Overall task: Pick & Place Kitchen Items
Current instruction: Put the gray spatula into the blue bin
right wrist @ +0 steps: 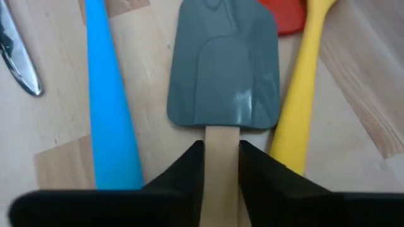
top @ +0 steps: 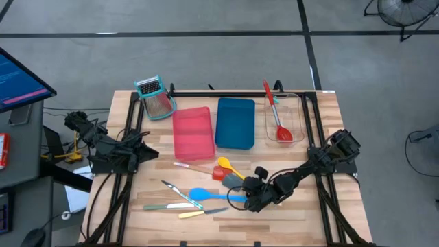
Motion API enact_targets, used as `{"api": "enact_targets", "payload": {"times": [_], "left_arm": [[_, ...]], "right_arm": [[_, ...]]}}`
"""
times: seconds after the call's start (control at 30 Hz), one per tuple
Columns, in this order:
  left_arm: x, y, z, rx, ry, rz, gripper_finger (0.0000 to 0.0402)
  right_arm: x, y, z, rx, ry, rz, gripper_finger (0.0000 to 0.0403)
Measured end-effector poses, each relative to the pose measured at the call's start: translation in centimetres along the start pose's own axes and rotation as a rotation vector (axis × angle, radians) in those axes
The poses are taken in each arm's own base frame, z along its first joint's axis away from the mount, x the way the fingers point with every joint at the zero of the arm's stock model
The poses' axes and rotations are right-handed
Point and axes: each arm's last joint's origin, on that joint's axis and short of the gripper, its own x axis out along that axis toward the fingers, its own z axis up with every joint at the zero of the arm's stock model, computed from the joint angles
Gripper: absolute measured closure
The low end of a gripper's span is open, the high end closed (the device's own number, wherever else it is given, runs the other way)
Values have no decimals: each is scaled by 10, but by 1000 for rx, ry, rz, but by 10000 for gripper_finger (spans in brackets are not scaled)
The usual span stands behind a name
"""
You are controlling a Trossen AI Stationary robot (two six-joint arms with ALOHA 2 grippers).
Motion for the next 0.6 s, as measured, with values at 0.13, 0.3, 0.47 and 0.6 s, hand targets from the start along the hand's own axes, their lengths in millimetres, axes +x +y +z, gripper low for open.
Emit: {"api": "enact_targets", "payload": {"times": [0.13,0.3,0.47,0.6], "left_arm": [[0,0,0,0,0,0,325],[0,0,0,0,0,0,325],[0,0,0,0,0,0,325],[0,0,0,-1,1,-2,325]], "right_arm": [[0,0,-1,-2,23,15,348],[-5,0,3,15,26,28,348],[-17,-4,12,22,47,70,346],[-34,-8,24,30,13,96,346]]}}
